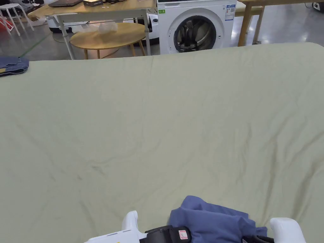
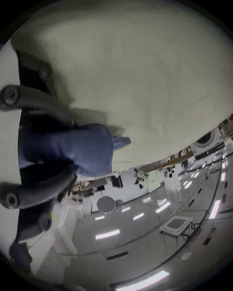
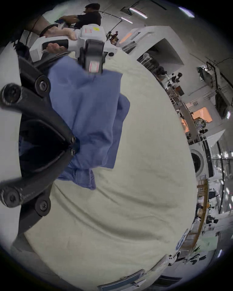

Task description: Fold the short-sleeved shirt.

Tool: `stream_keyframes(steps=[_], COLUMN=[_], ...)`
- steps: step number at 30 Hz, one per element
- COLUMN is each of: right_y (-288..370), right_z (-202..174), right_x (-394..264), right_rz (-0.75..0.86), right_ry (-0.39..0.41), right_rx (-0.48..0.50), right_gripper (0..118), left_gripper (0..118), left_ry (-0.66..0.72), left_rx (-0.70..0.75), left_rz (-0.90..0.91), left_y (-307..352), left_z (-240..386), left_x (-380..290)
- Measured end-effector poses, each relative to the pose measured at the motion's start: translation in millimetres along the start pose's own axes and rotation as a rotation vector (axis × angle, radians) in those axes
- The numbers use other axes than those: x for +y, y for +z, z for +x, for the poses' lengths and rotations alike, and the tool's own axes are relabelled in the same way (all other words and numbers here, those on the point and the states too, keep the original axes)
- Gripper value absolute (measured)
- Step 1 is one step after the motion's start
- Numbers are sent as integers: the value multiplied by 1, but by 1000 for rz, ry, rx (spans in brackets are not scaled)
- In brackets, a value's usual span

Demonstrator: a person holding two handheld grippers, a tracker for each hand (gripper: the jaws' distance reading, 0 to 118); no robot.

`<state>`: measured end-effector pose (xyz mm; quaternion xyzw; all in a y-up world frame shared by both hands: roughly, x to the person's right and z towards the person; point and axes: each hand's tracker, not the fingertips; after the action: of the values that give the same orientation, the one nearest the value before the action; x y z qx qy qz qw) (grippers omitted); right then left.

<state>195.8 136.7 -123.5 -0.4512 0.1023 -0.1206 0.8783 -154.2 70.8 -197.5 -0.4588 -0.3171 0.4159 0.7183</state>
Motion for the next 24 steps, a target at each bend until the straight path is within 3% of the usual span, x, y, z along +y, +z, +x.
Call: stream_keyframes(steps=[2,5,8,10,14,16,21,23,24], right_y=[7,21,31,30,18,14,7,8,6], right_z=[1,7,4,3,-6,-17,-30,-33,-29], right_x=[4,4,6,8,8,11,18,19,19], right_rz=[-3,39,66,65,36,11,3,13,19], right_ry=[0,-74,-72,-54,-12,15,35,33,35], right_rx=[14,106,93,102,124,135,176,186,191], right_gripper=[0,0,0,0,0,0,0,0,0], left_gripper=[23,22,22,22,22,22,22,43,52], left_ry=[1,-2,49,-12,68,27,-20,9,5], left_rx=[-88,-104,-141,5,194,342,498,620,763], left_rz=[9,64,172,266,459,507,510,454,446], left_y=[5,29,101,169,315,365,385,383,382], left_z=[2,7,-7,-17,-54,-56,-36,-33,-26], left_x=[0,8,31,47,82,97,124,133,135])
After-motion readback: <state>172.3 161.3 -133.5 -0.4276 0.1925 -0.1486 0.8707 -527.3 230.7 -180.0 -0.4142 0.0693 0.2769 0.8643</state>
